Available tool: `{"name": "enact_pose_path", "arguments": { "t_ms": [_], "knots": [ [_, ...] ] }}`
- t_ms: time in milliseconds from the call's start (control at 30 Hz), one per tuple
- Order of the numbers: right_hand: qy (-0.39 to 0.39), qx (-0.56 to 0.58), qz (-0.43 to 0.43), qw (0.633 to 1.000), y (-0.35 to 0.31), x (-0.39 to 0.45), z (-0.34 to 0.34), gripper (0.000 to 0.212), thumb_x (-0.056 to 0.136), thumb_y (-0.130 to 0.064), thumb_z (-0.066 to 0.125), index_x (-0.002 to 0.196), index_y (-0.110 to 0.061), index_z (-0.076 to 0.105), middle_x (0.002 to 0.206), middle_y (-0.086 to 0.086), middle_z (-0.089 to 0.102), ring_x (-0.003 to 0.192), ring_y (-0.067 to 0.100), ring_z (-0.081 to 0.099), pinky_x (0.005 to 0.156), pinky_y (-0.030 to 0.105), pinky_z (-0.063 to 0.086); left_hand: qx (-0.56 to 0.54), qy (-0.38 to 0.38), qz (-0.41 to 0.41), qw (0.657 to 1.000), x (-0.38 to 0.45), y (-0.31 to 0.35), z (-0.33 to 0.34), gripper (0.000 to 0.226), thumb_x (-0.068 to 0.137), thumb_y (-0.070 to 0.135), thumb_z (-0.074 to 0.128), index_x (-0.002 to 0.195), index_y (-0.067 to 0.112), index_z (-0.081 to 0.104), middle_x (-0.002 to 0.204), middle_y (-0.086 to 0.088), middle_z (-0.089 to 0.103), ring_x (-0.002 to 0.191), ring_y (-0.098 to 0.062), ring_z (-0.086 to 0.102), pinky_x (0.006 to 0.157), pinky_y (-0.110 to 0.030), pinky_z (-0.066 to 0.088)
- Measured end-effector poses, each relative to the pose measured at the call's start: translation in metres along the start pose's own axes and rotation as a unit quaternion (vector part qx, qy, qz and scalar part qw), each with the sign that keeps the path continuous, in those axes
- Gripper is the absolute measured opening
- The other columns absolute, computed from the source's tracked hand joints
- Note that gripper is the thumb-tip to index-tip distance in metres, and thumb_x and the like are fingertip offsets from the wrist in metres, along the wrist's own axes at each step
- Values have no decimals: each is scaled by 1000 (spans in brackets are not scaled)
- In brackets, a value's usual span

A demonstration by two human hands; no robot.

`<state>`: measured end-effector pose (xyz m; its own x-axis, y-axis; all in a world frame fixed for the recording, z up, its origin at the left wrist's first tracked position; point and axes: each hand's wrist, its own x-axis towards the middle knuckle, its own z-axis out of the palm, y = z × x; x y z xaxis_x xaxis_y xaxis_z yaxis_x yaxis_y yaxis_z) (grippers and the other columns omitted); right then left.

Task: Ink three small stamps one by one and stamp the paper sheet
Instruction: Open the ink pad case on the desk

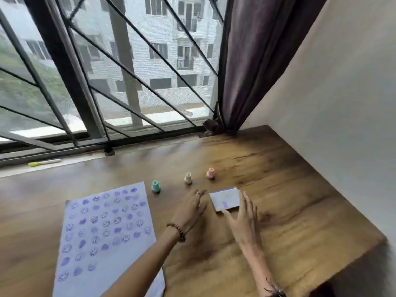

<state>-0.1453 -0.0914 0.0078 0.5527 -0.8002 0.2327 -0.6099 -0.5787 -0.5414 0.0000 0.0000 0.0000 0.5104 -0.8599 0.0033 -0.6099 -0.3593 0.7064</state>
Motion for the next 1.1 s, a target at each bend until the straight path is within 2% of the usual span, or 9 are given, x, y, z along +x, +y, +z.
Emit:
{"name": "enact_pose_path", "arguments": {
  "t_ms": [233,367,533,600,700,800,867,1000,1100],
  "knots": [
    [2,51,51,997,16,15,3,80,64,-28,82,129,-1,45,123,21,58,111,39,52,94,43,43,-13,-9,-43,999,31,4,10,26,91,15,49,114,10,59,104,-18,56,99,-28,55,86,-32,40],
    [10,75,58,995,10,9,10,78,64,-27,82,130,-5,46,123,18,58,111,36,51,94,43,43,-56,1,-59,997,28,3,7,20,88,9,52,105,7,62,102,-17,60,97,-28,57,85,-35,43],
    [5,82,39,996,-8,-15,24,79,59,-27,85,127,-7,48,114,16,61,103,36,54,91,43,44,-55,38,-99,993,0,-10,-7,17,85,5,55,97,8,67,100,-14,68,94,-24,60,75,-23,38],
    [-10,82,25,996,-16,-27,31,81,59,-31,84,128,-10,48,113,12,61,101,33,54,92,39,43,-59,63,-121,989,-17,-17,-17,17,84,3,56,95,9,68,99,-11,69,93,-22,60,73,-19,37],
    [-22,90,2,996,-29,-44,38,81,58,-33,84,127,-10,48,111,10,62,99,32,56,91,30,37,-68,81,-151,983,-39,-24,-31,17,82,0,56,92,6,69,98,-13,70,95,-23,61,82,-26,43],
    [-38,78,-15,996,-43,-62,46,85,54,-32,87,125,-7,49,112,13,62,97,35,58,90,29,34,-60,99,-171,978,-58,-30,-43,16,82,-1,57,87,6,70,95,-10,72,89,-18,61,69,-10,38],
    [-49,62,-27,997,-53,-72,51,90,50,-38,87,124,-4,49,117,16,59,99,36,57,92,32,35,-64,99,-178,977,-65,-33,-48,16,81,-1,57,86,6,71,94,-10,72,87,-16,61,65,-6,36],
    [-50,-1,-32,998,-67,-80,54,96,45,-48,85,122,-4,50,118,21,57,97,38,55,86,44,48,-72,99,-189,974,-72,-35,-51,16,82,2,58,88,8,71,96,-9,73,94,-18,63,72,-15,39],
    [-50,7,-23,998,-71,-79,53,91,49,-44,84,123,-3,49,118,22,56,98,40,55,90,39,36,-82,100,-188,974,-75,-34,-53,16,81,3,60,89,9,72,96,-9,74,93,-19,64,76,-21,44]
  ]
}}
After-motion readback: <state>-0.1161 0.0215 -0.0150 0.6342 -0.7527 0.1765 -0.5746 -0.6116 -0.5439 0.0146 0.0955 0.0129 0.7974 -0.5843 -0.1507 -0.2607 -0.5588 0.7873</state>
